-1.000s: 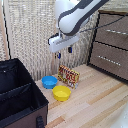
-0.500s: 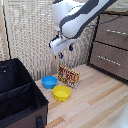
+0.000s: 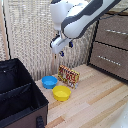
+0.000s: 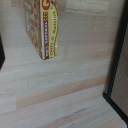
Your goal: With caution, bring your gripper towards the upper drawer's hold. Grasp the drawer hold tightly with your gripper tool. Pull the drawer in your direction to reveal the contents of the top drawer.
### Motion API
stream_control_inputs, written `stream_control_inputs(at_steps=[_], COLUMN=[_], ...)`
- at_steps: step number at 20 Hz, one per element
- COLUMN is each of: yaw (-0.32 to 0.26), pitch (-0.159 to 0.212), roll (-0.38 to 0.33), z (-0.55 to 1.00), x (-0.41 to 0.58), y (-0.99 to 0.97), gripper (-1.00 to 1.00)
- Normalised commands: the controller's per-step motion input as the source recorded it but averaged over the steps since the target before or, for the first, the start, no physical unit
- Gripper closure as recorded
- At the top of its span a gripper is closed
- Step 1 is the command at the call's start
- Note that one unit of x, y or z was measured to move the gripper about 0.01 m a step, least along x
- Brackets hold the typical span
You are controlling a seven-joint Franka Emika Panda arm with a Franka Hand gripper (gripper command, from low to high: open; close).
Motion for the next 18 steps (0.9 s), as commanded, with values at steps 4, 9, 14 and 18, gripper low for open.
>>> stream_control_inputs(at_steps=[4, 9, 14, 18], yaw=[0.076, 0.000, -0.018, -0.032], pitch=[0.001, 0.035, 0.032, 0.024], roll=[-0.365, -0.375, -0.335, -0.272], z=[0.02, 0.12, 0.28, 0.50], x=[0.311, 0.625, 0.557, 0.204], y=[-0.02, 0.00, 0.06, 0.14], gripper=[-1.00, -1.00, -1.00, -1.00])
